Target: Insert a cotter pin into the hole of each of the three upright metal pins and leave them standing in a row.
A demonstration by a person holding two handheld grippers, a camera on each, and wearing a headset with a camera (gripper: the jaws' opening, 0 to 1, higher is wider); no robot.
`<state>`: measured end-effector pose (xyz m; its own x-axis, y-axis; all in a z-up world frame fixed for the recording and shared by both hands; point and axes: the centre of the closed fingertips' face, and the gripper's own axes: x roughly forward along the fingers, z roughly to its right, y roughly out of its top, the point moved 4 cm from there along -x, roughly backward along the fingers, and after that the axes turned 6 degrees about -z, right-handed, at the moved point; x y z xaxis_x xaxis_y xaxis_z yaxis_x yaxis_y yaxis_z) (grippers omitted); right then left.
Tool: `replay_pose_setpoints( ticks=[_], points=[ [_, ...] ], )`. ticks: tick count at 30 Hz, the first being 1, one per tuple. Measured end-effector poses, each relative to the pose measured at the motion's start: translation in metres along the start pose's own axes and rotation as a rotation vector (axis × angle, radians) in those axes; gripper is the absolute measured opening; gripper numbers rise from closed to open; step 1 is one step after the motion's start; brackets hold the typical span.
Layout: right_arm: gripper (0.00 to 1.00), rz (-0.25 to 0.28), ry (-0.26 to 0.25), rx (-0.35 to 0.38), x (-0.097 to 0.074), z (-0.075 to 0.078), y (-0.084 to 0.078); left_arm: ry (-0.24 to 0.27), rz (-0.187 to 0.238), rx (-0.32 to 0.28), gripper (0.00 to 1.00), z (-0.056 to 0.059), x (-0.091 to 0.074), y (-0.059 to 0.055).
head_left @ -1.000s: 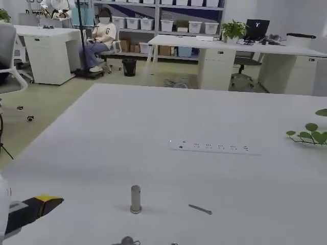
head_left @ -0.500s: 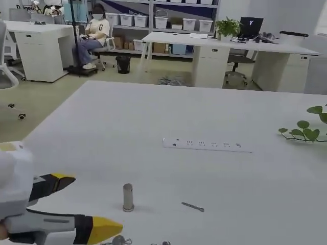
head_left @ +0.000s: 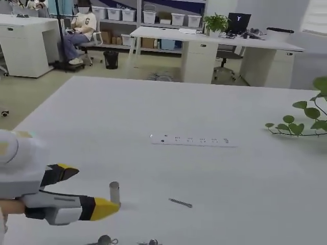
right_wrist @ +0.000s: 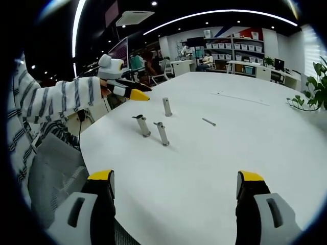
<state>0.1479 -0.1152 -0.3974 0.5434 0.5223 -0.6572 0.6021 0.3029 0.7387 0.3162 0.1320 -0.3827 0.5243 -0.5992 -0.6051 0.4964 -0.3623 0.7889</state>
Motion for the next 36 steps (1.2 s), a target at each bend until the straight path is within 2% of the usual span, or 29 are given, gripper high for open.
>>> replay_pose_setpoints(
  ticks=[7,17,27,30,33,36],
  points=[
    [0.96,-0.013,-0.004,0.008,-0.001,0.000,-0.004,-0.031,-0.020,-0.010,0.56,0.002,0.023,-0.004],
    [0.96,-0.030,0.001,0.016,0.000,-0.001,-0.010,0.017,-0.078,0.027,0.38,-0.006,0.043,-0.015],
    [0.95,-0.037,0.003,0.020,0.004,0.006,-0.011,0.032,-0.057,0.031,0.18,-0.011,0.065,-0.010],
    [0.95,-0.038,0.004,0.019,0.004,0.008,-0.011,0.034,-0.062,0.035,0.14,-0.011,0.070,-0.011],
    [0.95,-0.038,0.004,0.019,0.004,0.009,-0.011,0.065,-0.090,0.069,0.11,-0.015,0.071,-0.014],
    [0.95,-0.038,0.002,0.019,0.004,0.010,-0.011,0.057,-0.089,0.061,0.10,-0.014,0.071,-0.015]
  ],
)
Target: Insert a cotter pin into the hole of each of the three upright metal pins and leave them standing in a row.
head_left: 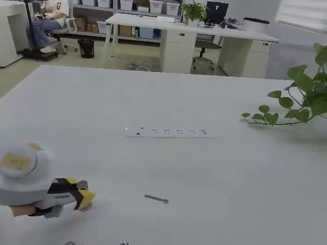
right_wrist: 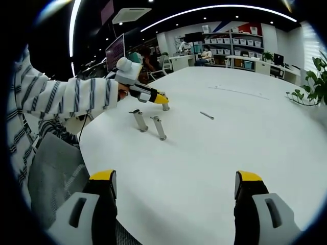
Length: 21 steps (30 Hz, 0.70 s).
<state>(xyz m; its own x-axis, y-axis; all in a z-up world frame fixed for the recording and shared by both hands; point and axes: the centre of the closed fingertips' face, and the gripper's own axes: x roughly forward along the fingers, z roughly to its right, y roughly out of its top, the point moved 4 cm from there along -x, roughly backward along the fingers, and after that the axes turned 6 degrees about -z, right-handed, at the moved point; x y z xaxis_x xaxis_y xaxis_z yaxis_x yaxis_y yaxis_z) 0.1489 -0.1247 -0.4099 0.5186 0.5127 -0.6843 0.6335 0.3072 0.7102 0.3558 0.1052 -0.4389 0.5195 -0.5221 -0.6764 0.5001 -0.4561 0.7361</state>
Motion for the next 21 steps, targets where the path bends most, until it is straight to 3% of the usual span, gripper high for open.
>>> replay_pose_setpoints(
  ticks=[3,11,14,21],
  points=[
    [0.95,-0.002,0.000,0.001,0.000,0.001,0.000,-0.018,0.002,-0.036,0.10,-0.001,0.000,-0.001],
    [0.95,0.000,-0.001,-0.001,0.000,0.001,-0.001,0.014,0.010,-0.029,0.09,-0.001,0.000,0.000],
    [0.95,0.004,0.001,0.002,0.000,0.000,0.000,0.037,-0.002,0.004,0.09,0.001,-0.002,0.000],
    [0.95,0.021,0.005,-0.010,-0.002,-0.002,0.006,0.031,0.050,-0.026,0.09,0.003,-0.025,0.016]
  ],
)
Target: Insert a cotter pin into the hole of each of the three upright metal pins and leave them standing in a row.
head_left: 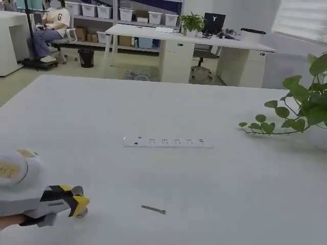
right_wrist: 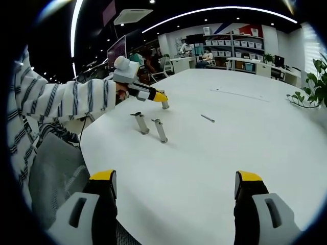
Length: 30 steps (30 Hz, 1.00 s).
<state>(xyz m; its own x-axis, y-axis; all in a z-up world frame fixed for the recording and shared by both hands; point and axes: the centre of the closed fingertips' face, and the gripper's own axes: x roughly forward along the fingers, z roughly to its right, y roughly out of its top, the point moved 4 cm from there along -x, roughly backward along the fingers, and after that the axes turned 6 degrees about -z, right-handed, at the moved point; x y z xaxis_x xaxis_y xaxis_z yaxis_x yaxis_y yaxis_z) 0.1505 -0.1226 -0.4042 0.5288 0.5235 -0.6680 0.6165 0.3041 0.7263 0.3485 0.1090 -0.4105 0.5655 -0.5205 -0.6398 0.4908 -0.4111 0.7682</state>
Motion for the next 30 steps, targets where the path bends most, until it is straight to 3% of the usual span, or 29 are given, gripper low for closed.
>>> replay_pose_setpoints(
  ticks=[7,16,22,27,30],
  points=[
    [0.95,0.034,0.008,-0.002,-0.002,-0.003,0.007,0.045,0.031,0.001,0.09,-0.002,-0.043,0.013],
    [0.95,0.050,0.028,-0.019,-0.002,-0.008,0.007,0.119,0.050,-0.027,0.09,0.001,-0.099,0.006],
    [0.94,0.053,0.033,-0.032,-0.002,-0.008,0.008,0.145,0.062,-0.026,0.09,0.009,-0.120,-0.011],
    [0.94,0.054,0.031,-0.043,-0.002,-0.007,0.010,0.169,0.053,-0.086,0.09,0.030,-0.137,-0.042],
    [0.94,0.043,0.038,-0.055,-0.002,-0.010,0.008,0.172,0.045,-0.099,0.09,0.045,-0.142,-0.054]
  ],
)
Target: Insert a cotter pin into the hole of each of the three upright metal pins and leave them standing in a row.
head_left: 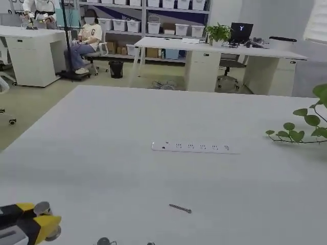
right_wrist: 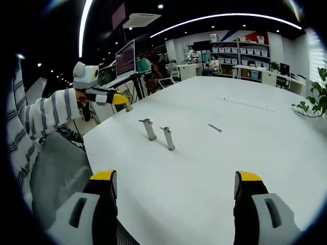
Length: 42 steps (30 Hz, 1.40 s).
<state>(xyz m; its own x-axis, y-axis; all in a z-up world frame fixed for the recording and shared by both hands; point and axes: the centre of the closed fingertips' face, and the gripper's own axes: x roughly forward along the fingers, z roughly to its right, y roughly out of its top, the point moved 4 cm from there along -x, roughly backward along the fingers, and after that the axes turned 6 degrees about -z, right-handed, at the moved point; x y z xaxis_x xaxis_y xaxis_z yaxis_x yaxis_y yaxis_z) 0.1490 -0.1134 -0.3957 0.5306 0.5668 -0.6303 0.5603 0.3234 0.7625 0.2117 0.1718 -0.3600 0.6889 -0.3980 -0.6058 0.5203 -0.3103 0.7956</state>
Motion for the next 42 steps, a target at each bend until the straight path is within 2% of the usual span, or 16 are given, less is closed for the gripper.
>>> replay_pose_setpoints(
  ticks=[6,11,21,26,32,42],
  points=[
    [0.94,-0.022,0.015,0.000,0.002,-0.005,-0.004,-0.008,-0.019,-0.023,0.09,0.023,-0.010,-0.022],
    [0.94,-0.029,0.021,-0.005,0.003,-0.006,-0.005,-0.009,-0.038,-0.043,0.09,0.040,-0.013,-0.035],
    [0.94,-0.037,0.048,-0.025,0.007,-0.011,-0.002,-0.022,-0.072,-0.085,0.09,0.065,-0.002,-0.052],
    [0.94,-0.046,0.060,-0.034,0.008,-0.012,-0.002,-0.017,-0.097,-0.057,0.09,0.071,0.009,-0.060],
    [0.94,-0.047,0.068,-0.030,0.011,-0.012,-0.004,-0.027,-0.121,-0.067,0.09,0.076,0.021,-0.069],
    [0.94,-0.058,0.066,-0.029,0.011,-0.010,-0.005,-0.039,-0.142,-0.082,0.09,0.082,0.034,-0.074]
  ],
)
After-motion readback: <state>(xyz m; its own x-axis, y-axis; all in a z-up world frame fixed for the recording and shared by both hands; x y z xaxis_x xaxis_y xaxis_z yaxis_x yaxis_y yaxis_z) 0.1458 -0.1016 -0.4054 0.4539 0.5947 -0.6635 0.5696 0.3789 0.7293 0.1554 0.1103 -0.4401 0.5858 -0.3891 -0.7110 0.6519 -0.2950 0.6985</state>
